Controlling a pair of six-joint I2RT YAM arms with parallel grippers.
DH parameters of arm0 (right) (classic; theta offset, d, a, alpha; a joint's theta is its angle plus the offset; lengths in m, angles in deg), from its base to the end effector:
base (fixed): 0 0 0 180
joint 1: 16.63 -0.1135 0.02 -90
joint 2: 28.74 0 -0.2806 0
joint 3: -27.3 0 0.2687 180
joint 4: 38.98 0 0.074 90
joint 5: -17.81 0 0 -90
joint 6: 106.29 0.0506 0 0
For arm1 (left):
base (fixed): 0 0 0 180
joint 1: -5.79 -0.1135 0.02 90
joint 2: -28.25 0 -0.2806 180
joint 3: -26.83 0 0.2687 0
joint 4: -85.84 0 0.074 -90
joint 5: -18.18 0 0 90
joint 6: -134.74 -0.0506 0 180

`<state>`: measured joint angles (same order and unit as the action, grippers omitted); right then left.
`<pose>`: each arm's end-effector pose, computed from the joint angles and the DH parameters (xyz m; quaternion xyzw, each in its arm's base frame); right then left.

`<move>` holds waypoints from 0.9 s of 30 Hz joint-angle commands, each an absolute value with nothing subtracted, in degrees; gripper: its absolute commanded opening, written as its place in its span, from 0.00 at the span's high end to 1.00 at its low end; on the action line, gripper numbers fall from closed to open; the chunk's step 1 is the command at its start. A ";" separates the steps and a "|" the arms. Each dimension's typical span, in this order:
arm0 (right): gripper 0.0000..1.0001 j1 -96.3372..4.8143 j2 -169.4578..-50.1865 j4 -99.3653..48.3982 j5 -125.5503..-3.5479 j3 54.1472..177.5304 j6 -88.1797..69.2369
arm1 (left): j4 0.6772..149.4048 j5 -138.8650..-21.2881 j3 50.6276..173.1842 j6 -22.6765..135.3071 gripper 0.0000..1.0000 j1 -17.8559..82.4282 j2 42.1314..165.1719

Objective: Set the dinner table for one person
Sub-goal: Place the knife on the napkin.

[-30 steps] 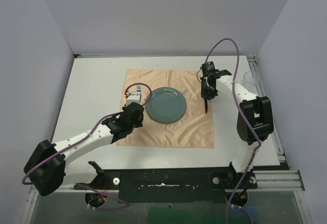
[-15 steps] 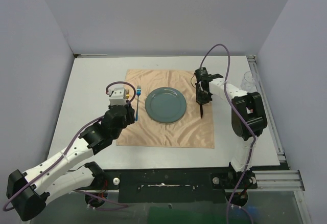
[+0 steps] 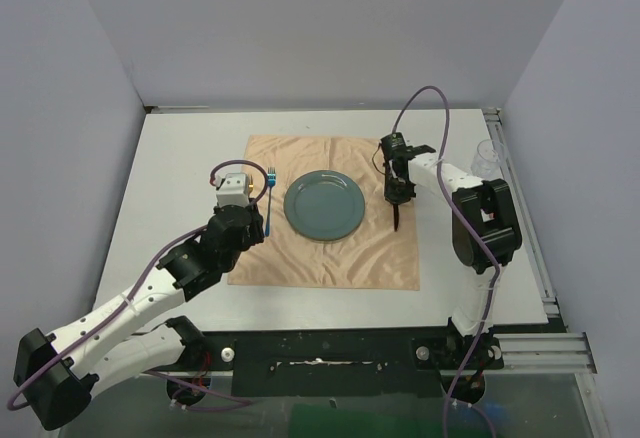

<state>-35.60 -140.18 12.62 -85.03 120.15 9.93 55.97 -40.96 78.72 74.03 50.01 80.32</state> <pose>0.3999 0.1256 0.1730 0.0811 0.9757 -0.0360 0.2001 0.1742 -0.1333 0.2752 -0.0233 0.8452 -0.1035 0.5238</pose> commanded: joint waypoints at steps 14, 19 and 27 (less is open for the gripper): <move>1.00 -36.70 -143.65 14.14 -88.19 120.56 9.69 | 57.21 -40.13 79.65 73.39 0.71 50.35 79.74; 1.00 -36.87 -144.42 14.48 -87.90 121.12 9.48 | 57.41 -40.15 79.46 73.52 0.71 50.35 80.16; 1.00 -37.89 -144.21 16.00 -88.01 121.74 9.79 | 57.98 -40.24 79.02 73.56 0.71 50.35 80.95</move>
